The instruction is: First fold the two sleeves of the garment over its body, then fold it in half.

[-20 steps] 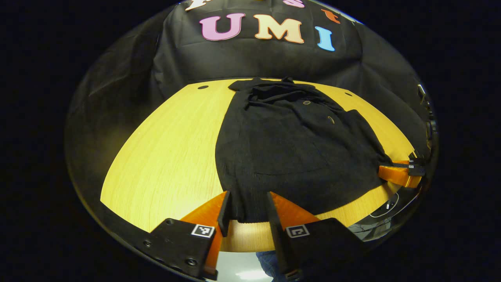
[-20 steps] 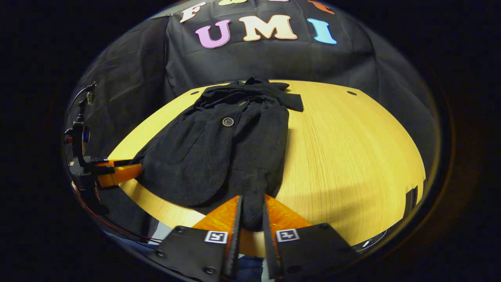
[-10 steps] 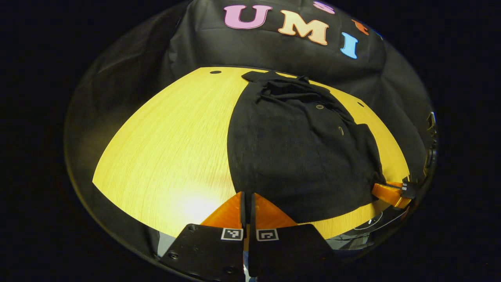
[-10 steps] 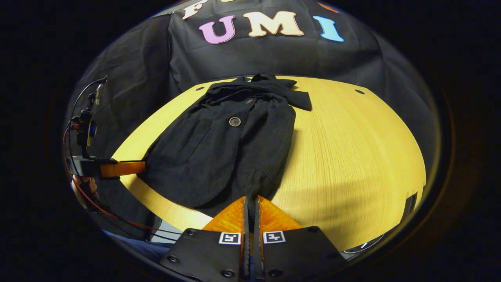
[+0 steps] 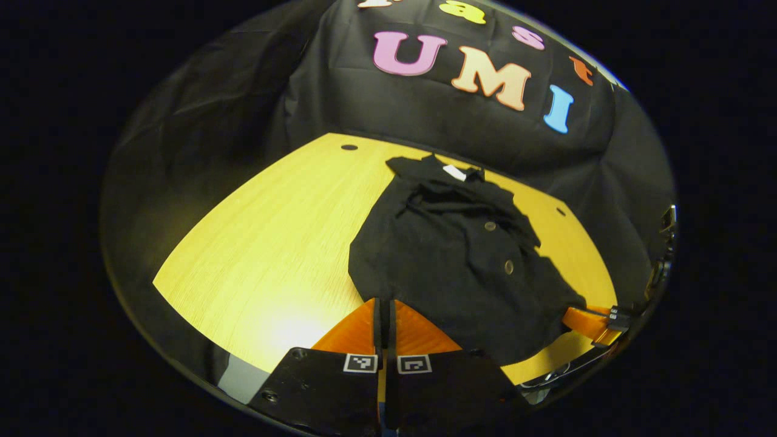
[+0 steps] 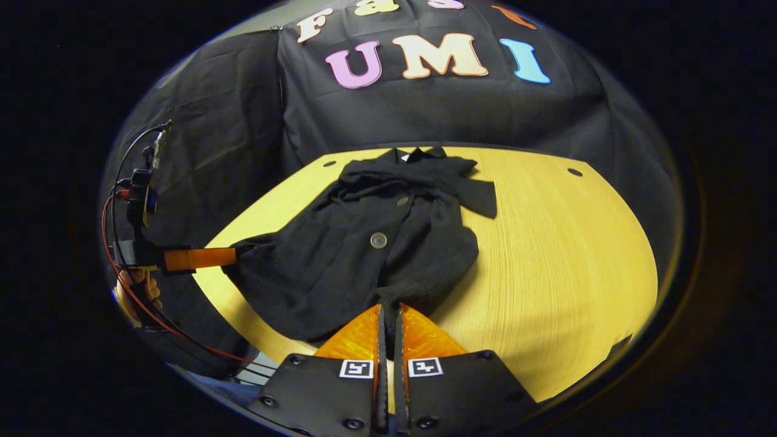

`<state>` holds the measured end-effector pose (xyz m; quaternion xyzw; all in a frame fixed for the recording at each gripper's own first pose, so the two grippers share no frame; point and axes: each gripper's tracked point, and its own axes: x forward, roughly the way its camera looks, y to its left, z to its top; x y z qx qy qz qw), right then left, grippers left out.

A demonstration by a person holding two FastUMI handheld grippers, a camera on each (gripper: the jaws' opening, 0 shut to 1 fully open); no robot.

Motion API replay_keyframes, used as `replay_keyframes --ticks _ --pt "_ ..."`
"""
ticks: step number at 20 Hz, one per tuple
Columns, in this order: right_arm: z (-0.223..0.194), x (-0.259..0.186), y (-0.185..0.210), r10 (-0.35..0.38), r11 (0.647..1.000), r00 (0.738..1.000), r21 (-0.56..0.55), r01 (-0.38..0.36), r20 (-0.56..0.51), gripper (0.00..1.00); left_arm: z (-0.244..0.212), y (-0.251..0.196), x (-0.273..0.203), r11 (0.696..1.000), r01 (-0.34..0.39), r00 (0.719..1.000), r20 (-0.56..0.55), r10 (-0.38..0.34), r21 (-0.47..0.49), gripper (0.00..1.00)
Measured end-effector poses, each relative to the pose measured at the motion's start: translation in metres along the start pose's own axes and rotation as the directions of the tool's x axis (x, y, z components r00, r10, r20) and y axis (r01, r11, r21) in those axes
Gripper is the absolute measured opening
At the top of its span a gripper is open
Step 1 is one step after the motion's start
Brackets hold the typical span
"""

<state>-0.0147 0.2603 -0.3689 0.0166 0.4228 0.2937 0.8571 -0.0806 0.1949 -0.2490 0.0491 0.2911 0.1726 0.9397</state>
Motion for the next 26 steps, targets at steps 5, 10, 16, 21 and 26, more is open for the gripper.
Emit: replay_keyframes --ticks 5,10,16,21,26 --pt "0.071 0.001 -0.013 0.029 0.999 0.995 -0.032 -0.026 0.098 0.06 0.066 -0.017 0.009 1.0 0.007 0.992 0.128 -0.011 0.029 0.0" --pt "0.132 0.017 -0.029 0.002 1.0 0.987 -0.014 0.0 0.16 0.06 0.116 -0.028 0.041 0.999 0.019 0.983 0.184 -0.027 0.043 0.0" --pt "0.215 0.054 -0.049 -0.082 0.997 0.973 0.007 0.082 0.217 0.06 0.183 -0.038 0.109 0.997 0.07 0.975 0.21 -0.078 0.041 0.0" --pt "0.281 0.094 -0.071 -0.132 0.991 0.957 0.021 0.131 0.259 0.06 0.235 -0.041 0.167 0.992 0.058 0.964 0.251 -0.086 0.116 0.0" --pt "0.327 0.14 -0.098 -0.187 0.982 0.942 0.022 0.188 0.278 0.06 0.271 -0.058 0.224 0.978 0.064 0.952 0.282 -0.12 0.2 0.0"
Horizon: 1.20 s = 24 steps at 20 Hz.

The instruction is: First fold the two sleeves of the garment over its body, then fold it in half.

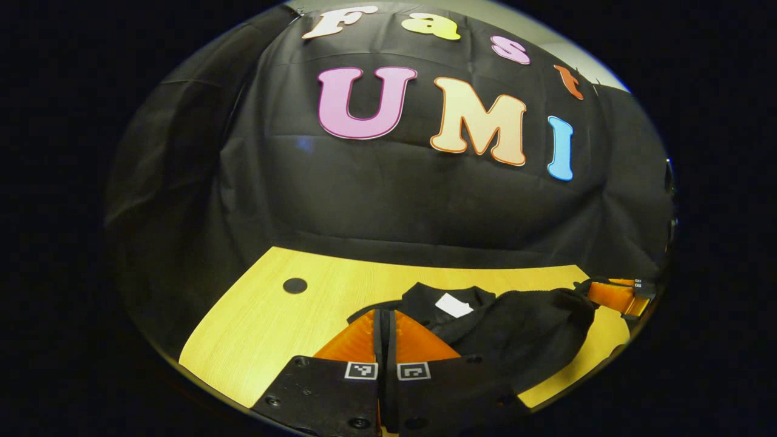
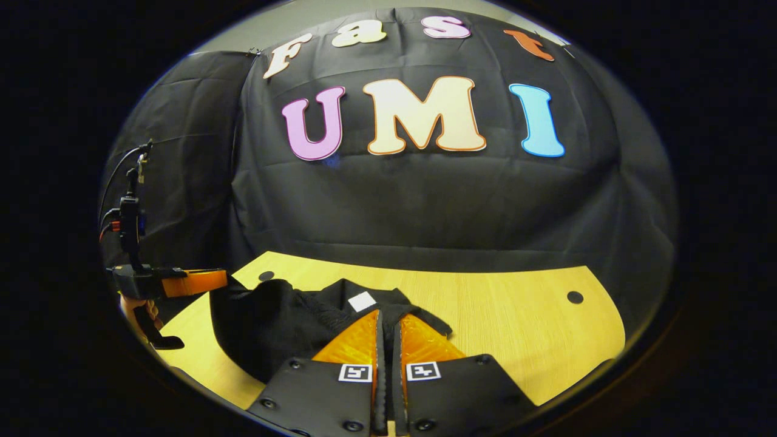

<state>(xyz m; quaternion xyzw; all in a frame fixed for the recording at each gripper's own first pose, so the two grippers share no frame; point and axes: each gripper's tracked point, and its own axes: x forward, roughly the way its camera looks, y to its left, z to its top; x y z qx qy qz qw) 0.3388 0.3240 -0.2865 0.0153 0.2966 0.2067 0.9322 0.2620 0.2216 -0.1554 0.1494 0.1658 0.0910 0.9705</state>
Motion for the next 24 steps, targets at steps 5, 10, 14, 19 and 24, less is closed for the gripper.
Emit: replay_keyframes --ticks 5,10,14,19,24 --pt "-0.005 0.054 -0.025 -0.061 0.998 0.997 -0.002 0.061 -0.049 0.06 -0.003 -0.007 0.057 0.988 0.006 1.0 0.006 -0.007 0.153 0.0" --pt "-0.016 0.079 -0.034 -0.093 0.995 0.993 0.021 0.095 -0.077 0.06 -0.007 -0.015 0.084 0.988 -0.037 0.999 0.032 0.033 0.149 0.02" --pt "-0.02 0.076 -0.02 -0.089 0.994 0.992 0.058 0.094 -0.09 0.45 -0.022 -0.029 0.082 0.994 -0.007 1.0 -0.008 0.008 0.112 0.76" --pt "0.012 0.045 -0.019 -0.146 0.986 0.988 -0.071 0.149 0.041 1.0 -0.029 -0.019 0.061 0.999 -0.031 0.999 -0.013 0.032 0.043 0.95" --pt "0.039 -0.017 -0.016 -0.162 0.984 0.977 -0.05 0.171 0.141 0.99 0.002 -0.006 0.014 0.996 -0.074 0.996 0.048 0.071 0.047 0.96"
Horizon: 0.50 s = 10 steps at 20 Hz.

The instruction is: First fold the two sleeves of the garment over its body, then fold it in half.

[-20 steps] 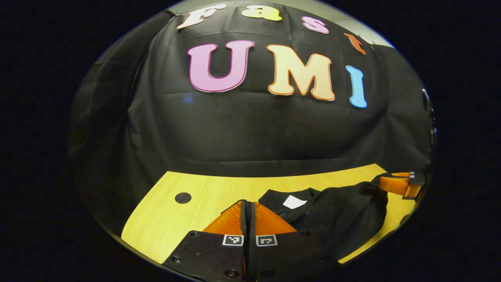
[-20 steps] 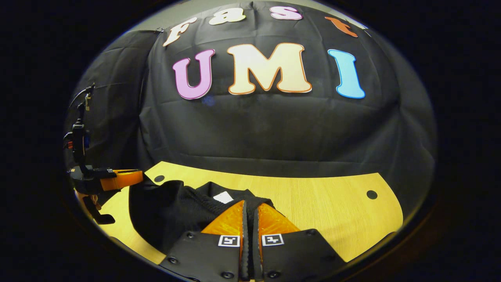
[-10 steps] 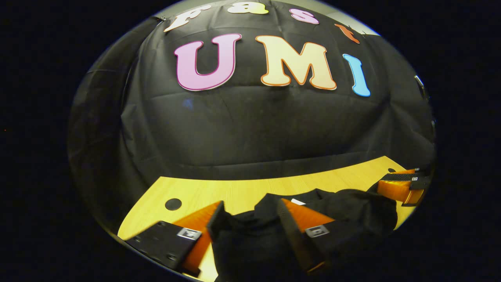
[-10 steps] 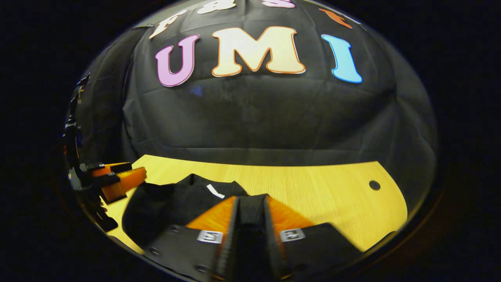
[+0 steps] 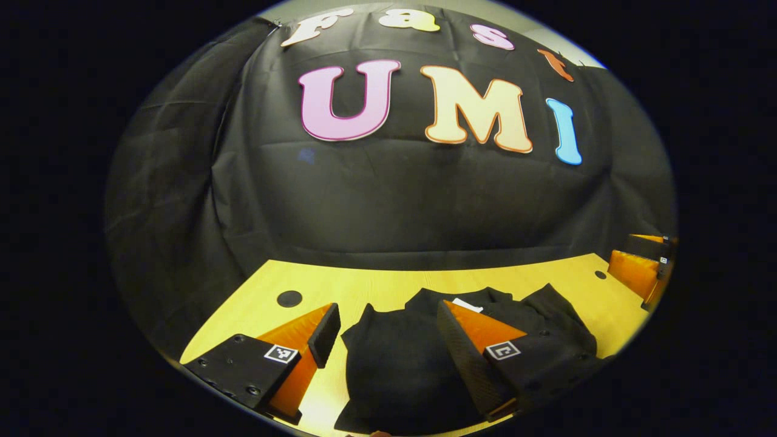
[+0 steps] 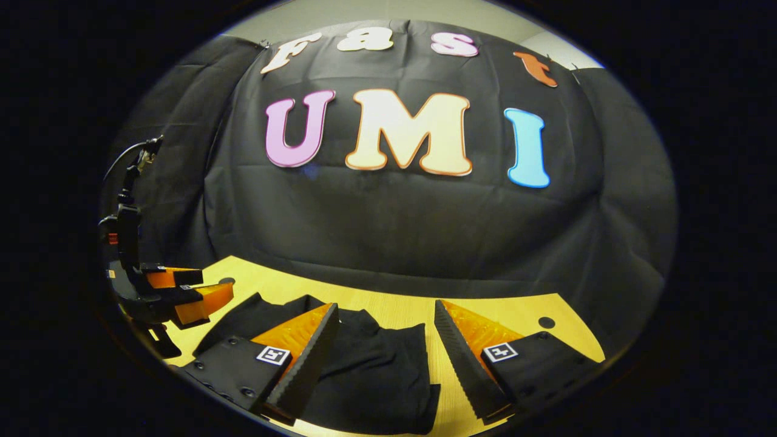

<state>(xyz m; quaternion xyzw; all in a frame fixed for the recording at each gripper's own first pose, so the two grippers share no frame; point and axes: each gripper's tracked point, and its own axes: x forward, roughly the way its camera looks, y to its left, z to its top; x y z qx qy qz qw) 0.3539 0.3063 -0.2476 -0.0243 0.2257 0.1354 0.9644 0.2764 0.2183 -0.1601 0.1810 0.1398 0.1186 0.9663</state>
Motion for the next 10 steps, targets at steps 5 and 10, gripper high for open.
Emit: replay_keyframes --ticks 5,10 --pt "0.023 -0.095 -0.018 -0.048 0.994 0.989 0.099 0.034 0.137 0.98 0.032 0.0 -0.081 0.999 -0.027 0.994 0.101 0.03 -0.029 0.93" --pt "-0.002 -0.203 -0.048 -0.042 0.987 0.983 0.159 0.013 0.179 0.98 0.041 -0.004 -0.177 0.995 -0.08 0.98 0.18 0.088 -0.055 0.93"
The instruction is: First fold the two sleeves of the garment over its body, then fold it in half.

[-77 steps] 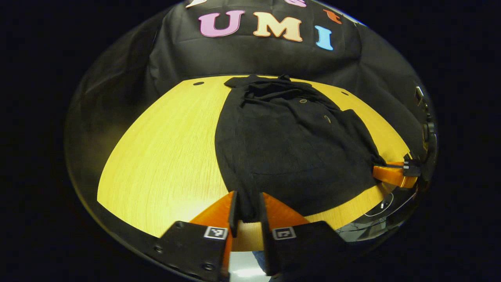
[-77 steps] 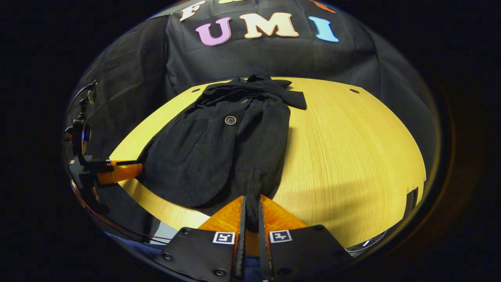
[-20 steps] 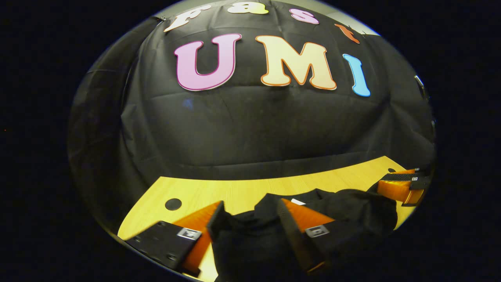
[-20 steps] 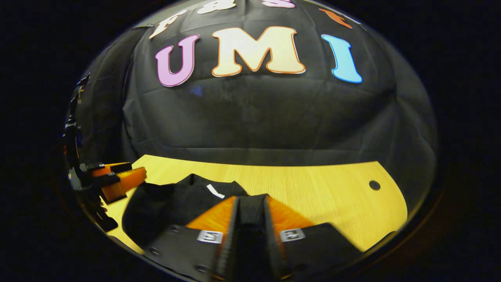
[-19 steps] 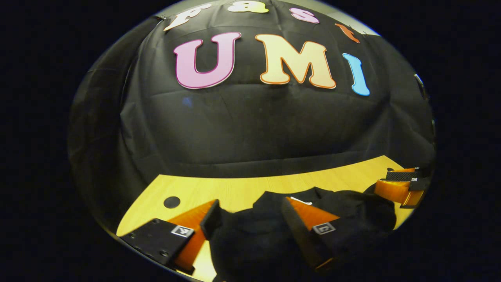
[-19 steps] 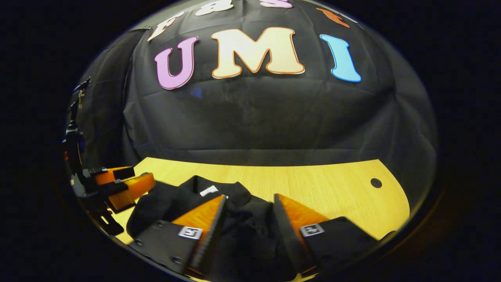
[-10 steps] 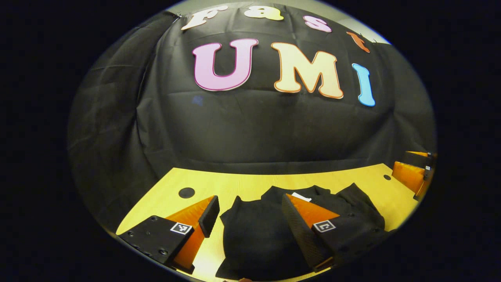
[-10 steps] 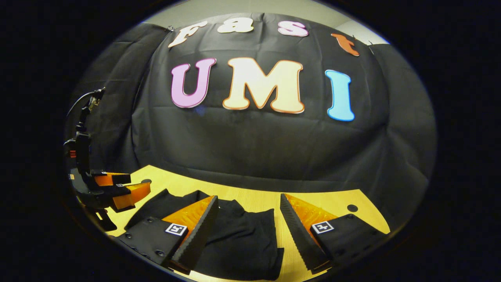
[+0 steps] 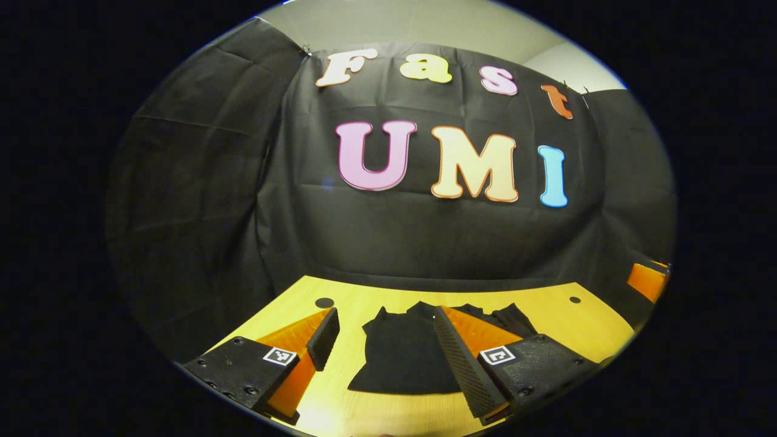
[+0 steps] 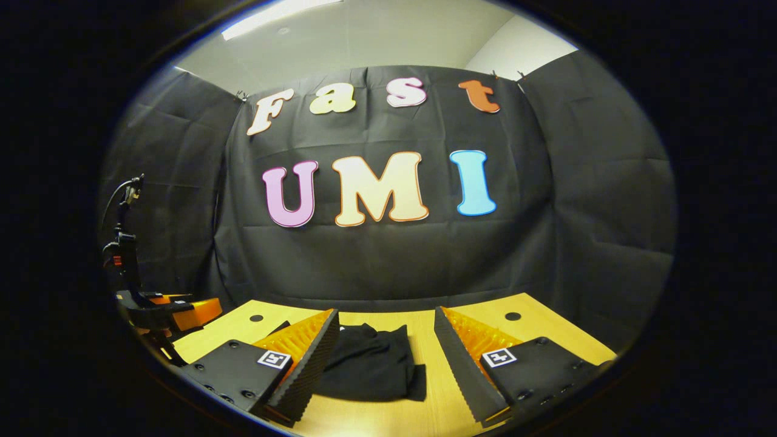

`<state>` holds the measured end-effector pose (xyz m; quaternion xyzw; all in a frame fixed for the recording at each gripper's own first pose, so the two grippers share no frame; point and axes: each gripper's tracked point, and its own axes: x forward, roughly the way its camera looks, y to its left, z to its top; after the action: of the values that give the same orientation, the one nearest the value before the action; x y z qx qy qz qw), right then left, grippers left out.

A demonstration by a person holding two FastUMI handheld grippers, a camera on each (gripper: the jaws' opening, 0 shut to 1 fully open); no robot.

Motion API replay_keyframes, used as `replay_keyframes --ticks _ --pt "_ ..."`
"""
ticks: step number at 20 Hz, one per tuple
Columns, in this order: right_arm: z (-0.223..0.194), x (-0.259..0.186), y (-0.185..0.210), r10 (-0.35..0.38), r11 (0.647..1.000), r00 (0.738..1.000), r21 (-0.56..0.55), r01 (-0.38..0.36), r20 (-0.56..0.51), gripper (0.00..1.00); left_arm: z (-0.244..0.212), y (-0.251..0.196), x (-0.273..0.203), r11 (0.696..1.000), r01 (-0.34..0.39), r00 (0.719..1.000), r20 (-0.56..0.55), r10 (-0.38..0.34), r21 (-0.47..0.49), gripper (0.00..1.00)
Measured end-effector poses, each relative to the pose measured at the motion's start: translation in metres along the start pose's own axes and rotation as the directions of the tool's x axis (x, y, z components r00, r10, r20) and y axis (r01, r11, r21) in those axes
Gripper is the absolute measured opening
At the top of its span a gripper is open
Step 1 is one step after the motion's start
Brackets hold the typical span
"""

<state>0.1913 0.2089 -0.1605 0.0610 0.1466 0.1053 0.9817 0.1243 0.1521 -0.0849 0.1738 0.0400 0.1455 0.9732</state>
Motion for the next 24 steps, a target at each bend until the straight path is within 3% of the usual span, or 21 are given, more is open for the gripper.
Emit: replay_keyframes --ticks 5,10,14,17,24 --pt "-0.025 -0.098 -0.033 -0.006 1.0 1.0 0.023 0.006 -0.008 0.99 0.011 -0.01 -0.087 0.999 -0.033 0.999 0.043 0.033 0.005 0.93" --pt "-0.04 -0.16 -0.052 -0.01 1.0 1.0 0.028 0.009 0.025 0.99 0.006 -0.017 -0.146 0.998 -0.055 0.996 0.063 0.055 -0.005 0.92" --pt "-0.035 -0.177 -0.065 -0.014 0.999 0.999 0.035 0.013 0.044 0.98 0.015 -0.001 -0.172 0.992 -0.126 0.987 0.102 0.126 -0.005 0.92" --pt "-0.032 -0.182 -0.063 -0.003 0.997 0.999 0.072 -0.001 0.053 0.99 0.015 0.0 -0.18 0.991 -0.136 0.986 0.096 0.137 -0.013 0.92" --pt "-0.03 -0.191 -0.047 0.029 0.998 0.997 0.057 -0.033 0.069 0.99 0.03 -0.021 -0.18 0.997 -0.076 0.988 0.133 0.074 0.01 0.92"
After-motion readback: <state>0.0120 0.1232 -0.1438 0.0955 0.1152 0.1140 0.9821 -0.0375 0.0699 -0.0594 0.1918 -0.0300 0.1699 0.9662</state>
